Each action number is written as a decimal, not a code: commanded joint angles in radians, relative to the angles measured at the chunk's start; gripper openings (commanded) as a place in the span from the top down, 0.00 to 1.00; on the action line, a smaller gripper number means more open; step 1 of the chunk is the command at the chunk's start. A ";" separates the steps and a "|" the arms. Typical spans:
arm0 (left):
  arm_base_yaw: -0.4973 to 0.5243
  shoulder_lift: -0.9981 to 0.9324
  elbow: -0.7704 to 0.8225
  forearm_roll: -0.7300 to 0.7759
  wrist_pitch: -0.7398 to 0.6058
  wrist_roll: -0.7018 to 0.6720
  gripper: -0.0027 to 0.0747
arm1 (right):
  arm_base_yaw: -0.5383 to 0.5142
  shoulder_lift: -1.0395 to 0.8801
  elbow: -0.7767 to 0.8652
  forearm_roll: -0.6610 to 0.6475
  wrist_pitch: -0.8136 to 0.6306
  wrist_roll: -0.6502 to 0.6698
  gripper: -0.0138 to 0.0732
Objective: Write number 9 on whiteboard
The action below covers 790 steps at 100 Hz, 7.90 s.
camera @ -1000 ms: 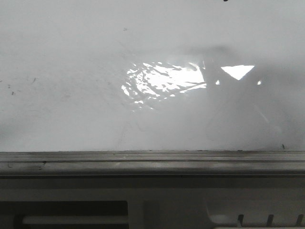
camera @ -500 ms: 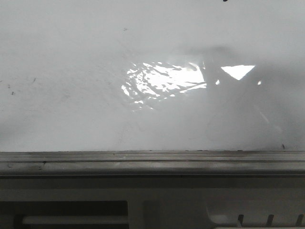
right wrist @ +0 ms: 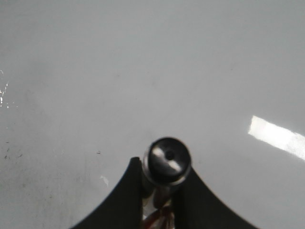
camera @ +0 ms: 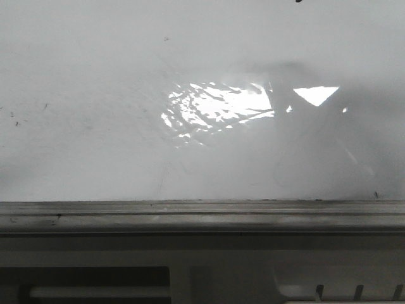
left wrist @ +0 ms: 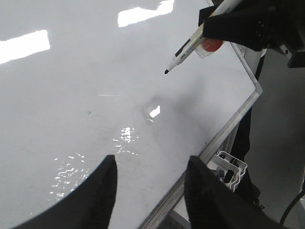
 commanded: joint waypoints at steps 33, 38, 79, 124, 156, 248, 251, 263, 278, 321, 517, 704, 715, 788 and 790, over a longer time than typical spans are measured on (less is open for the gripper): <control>0.002 0.004 -0.028 -0.058 -0.026 -0.009 0.59 | 0.012 -0.001 -0.027 0.000 -0.077 0.000 0.89; 0.002 0.004 -0.028 -0.058 -0.026 -0.009 0.59 | 0.022 -0.001 -0.027 0.000 -0.077 0.000 0.89; 0.002 0.004 -0.028 -0.058 -0.048 -0.009 0.59 | 0.067 -0.001 -0.027 0.000 -0.135 0.000 0.89; 0.002 0.004 -0.028 -0.058 -0.048 -0.009 0.59 | 0.078 0.105 -0.027 0.000 -0.268 0.015 0.90; 0.002 0.004 -0.028 -0.058 -0.048 -0.009 0.59 | 0.206 0.160 -0.027 0.000 -0.316 0.019 0.90; 0.002 0.004 -0.028 -0.058 -0.044 -0.009 0.59 | 0.205 0.350 -0.027 0.039 -0.527 0.015 0.90; 0.002 0.004 -0.028 -0.058 -0.044 -0.009 0.59 | 0.204 0.354 -0.027 0.052 -0.529 0.015 0.89; 0.002 0.004 -0.028 -0.058 -0.044 -0.009 0.59 | 0.204 0.364 -0.027 0.057 -0.512 0.015 0.90; 0.002 0.004 -0.028 -0.058 -0.044 -0.009 0.59 | 0.204 0.365 -0.027 0.055 -0.415 0.015 0.90; 0.002 0.004 -0.028 -0.058 -0.041 -0.009 0.59 | 0.162 0.334 -0.027 0.088 -0.268 -0.039 0.93; 0.002 0.004 -0.028 -0.058 -0.030 -0.009 0.59 | 0.149 0.280 -0.035 0.212 0.091 -0.082 0.91; -0.242 0.530 -0.028 -0.590 0.309 0.703 0.61 | 0.255 0.178 -0.195 0.241 0.417 -0.117 0.92; -0.242 0.530 -0.028 -0.592 0.303 0.703 0.71 | 0.255 0.178 -0.195 0.247 0.421 -0.117 0.92; -0.242 0.530 -0.028 -0.579 0.307 0.709 0.99 | 0.255 0.178 -0.195 0.276 0.421 -0.117 0.92; -0.242 0.530 -0.028 -0.579 0.307 0.709 0.99 | 0.255 0.178 -0.195 0.278 0.421 -0.117 0.92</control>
